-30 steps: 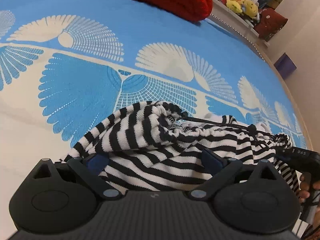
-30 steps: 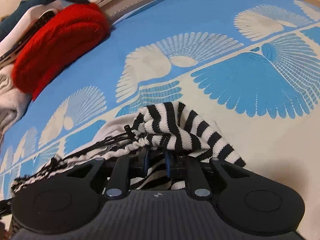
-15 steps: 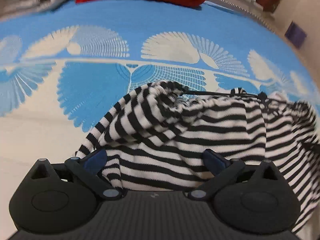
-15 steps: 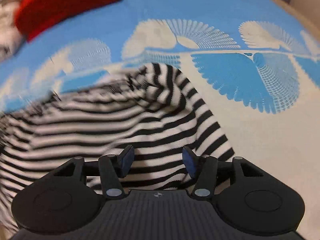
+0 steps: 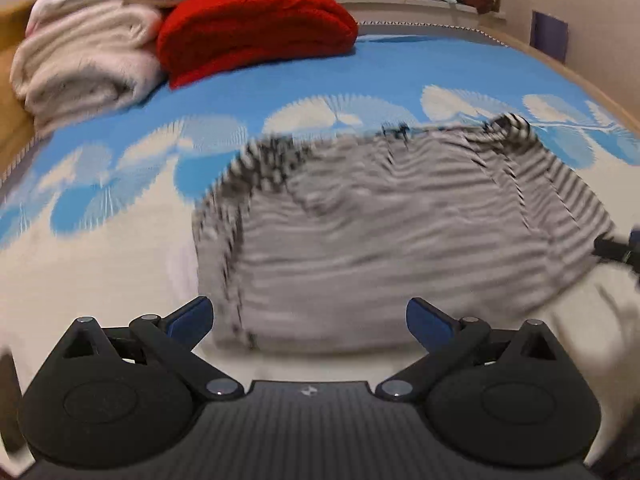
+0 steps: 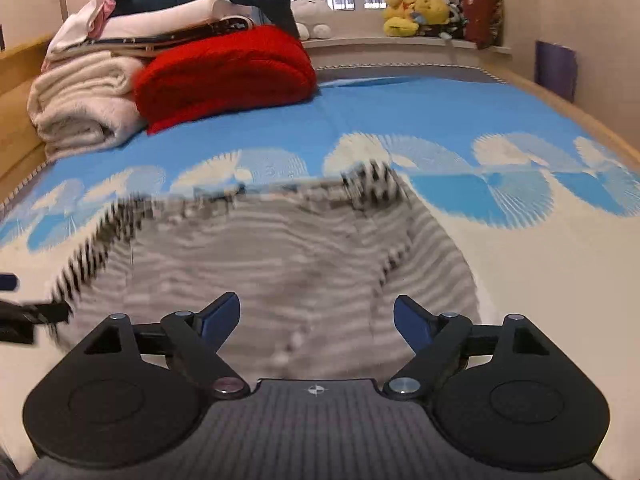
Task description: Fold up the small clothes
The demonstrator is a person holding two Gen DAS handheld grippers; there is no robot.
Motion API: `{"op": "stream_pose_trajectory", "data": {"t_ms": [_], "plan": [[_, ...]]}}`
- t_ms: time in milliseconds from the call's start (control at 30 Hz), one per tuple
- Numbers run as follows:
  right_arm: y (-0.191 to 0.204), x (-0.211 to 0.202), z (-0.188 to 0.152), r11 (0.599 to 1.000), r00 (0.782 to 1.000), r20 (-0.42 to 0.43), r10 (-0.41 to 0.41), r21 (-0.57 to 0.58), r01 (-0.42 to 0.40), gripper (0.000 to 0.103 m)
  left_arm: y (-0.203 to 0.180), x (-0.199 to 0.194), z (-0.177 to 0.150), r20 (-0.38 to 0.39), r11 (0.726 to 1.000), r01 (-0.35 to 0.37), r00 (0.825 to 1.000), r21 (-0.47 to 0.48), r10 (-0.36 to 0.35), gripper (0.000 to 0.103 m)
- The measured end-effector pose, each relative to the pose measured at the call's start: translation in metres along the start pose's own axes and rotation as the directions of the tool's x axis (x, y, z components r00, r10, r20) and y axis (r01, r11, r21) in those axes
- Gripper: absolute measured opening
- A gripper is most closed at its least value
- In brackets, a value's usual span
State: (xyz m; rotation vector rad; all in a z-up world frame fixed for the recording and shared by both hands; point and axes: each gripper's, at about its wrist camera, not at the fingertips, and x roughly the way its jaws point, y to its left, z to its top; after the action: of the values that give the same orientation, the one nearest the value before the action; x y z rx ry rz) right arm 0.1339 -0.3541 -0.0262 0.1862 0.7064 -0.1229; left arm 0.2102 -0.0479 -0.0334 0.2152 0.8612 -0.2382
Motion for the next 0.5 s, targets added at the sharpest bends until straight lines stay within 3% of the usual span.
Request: {"op": "stream_pose_trajectory", "data": {"t_ms": [100, 200, 367, 500], "plan": [[0.003, -0.008, -0.033, 0.999, 0.998, -0.047, -0.031, -0.028, 0.029, 0.085, 0.001, -0.001, -0.034, -0.042, 0.996, 0.003, 0.999, -0.085, -0.007, 0.103], [0.010, -0.018, -0.045, 0.995, 0.999, -0.024, -0.038, -0.089, 0.035, 0.085, 0.002, 0.003, -0.054, -0.077, 0.989, -0.007, 0.997, -0.148, -0.004, 0.103], [0.008, -0.024, -0.045, 0.994, 0.998, 0.000, -0.055, -0.098, 0.055, 0.085, 0.003, 0.004, -0.059, -0.056, 0.989, -0.050, 0.997, -0.136, 0.043, 0.103], [0.003, -0.020, -0.048, 0.992, 0.997, -0.006, -0.082, -0.097, 0.081, 0.085, 0.010, 0.011, -0.060, -0.079, 0.985, -0.044, 0.996, -0.164, 0.032, 0.103]]}}
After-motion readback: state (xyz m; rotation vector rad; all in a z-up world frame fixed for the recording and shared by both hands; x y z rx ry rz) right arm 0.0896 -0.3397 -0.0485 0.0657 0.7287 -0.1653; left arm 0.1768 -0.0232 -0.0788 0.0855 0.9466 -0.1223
